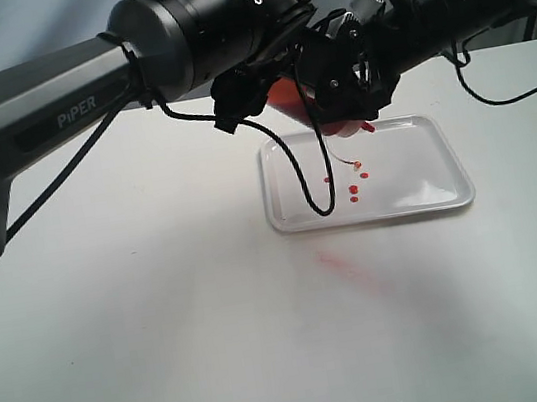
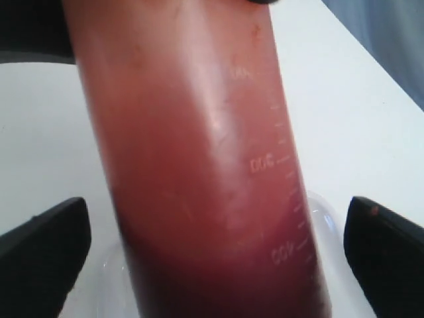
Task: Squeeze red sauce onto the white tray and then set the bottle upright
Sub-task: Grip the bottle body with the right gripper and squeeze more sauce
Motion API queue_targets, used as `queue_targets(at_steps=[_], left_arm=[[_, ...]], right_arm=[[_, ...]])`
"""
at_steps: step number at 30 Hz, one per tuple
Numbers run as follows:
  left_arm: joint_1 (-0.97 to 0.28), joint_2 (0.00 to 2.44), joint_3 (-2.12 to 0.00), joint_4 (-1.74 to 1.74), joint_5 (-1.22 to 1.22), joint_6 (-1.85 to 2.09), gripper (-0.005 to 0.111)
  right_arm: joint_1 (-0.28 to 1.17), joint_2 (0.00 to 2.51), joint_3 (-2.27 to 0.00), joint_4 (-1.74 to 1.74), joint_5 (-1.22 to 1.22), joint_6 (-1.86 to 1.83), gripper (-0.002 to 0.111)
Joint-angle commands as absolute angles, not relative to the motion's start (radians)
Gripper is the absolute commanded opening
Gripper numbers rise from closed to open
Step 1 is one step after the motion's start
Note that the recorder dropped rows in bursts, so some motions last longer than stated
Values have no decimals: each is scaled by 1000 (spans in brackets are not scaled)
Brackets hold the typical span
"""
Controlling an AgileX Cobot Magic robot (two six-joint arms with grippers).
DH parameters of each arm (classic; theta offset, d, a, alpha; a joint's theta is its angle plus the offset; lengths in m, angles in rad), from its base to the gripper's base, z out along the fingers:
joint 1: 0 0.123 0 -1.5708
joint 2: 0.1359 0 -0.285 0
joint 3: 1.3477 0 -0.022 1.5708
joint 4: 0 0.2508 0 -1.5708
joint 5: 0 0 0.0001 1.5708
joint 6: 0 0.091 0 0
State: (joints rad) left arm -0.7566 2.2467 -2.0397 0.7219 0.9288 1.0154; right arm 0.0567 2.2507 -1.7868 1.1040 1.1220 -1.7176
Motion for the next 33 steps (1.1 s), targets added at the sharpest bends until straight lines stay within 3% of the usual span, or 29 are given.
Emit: queue_targets(at_steps=[1, 12, 14, 19, 23, 27, 33], left_arm=[[-760, 2224, -2052, 750, 888, 1006, 0], [-760, 2224, -2052, 742, 858, 1006, 0], [-760, 2224, -2052, 742, 858, 1006, 0], [-760, 2224, -2052, 742, 840, 1006, 0], [-760, 2224, -2052, 738, 838, 1006, 0], [-760, 2224, -2052, 738, 838, 1006, 0], [-760, 2224, -2052, 738, 843, 1006, 0]], right_arm=[[60, 2296, -1791, 1231, 1108, -1759, 94], [60, 2314, -1791, 1267, 1111, -1768, 92], [60, 2314, -1791, 1267, 1111, -1768, 84], [60, 2314, -1791, 1216, 1115, -1768, 49], [60, 2314, -1791, 1208, 1113, -1771, 30], [60, 2314, -1791, 1208, 1113, -1781, 0], [60, 2314, -1791, 1208, 1131, -1781, 0]])
